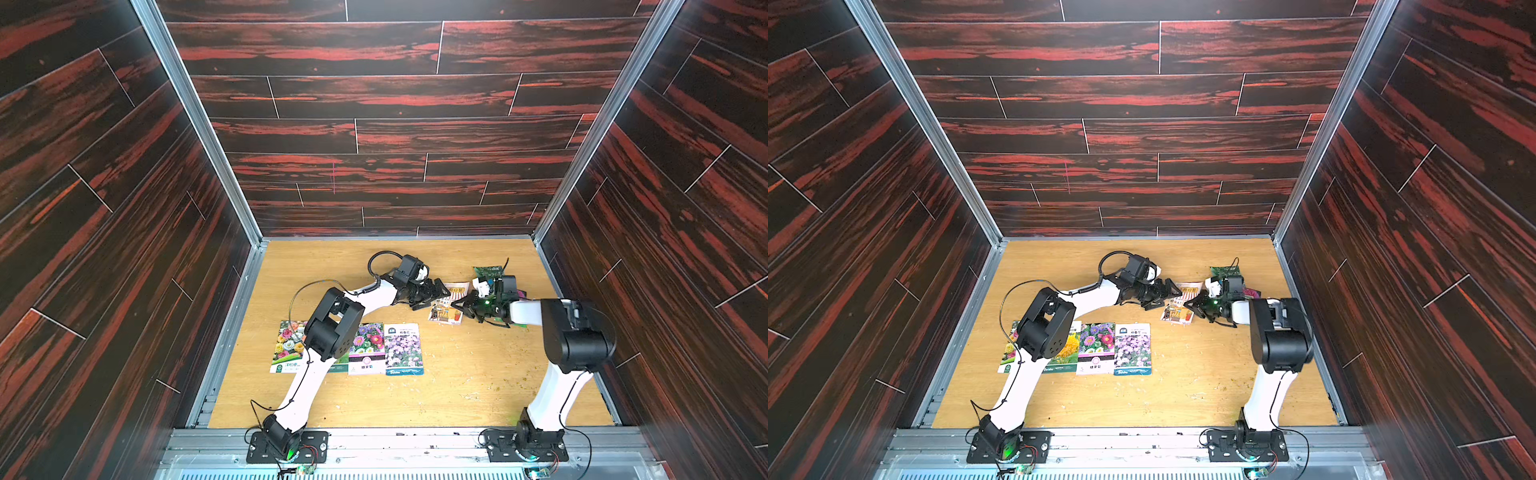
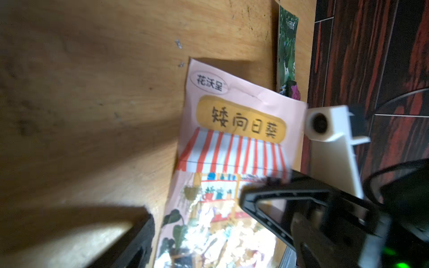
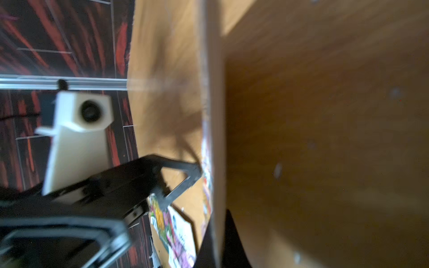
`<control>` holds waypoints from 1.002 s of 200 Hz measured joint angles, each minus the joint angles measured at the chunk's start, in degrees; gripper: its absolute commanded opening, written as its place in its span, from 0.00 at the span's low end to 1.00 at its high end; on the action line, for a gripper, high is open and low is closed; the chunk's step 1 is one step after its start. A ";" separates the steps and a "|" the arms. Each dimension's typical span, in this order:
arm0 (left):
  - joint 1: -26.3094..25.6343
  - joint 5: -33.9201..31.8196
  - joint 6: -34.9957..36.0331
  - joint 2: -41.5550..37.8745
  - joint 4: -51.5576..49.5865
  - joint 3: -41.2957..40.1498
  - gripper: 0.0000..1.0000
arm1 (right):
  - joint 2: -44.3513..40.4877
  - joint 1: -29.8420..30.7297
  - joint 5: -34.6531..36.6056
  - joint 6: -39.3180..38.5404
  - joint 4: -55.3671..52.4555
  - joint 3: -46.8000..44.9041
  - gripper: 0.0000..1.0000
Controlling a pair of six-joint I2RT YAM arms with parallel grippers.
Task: Arrange the seed packets in a row
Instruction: Pick up the seed packet from the center of the board, then place the seed packet at the center of the board.
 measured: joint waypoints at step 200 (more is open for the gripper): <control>5.84 10.78 17.42 -21.94 -8.41 -23.32 0.93 | -22.75 9.42 -3.76 -11.10 -24.90 -15.13 0.00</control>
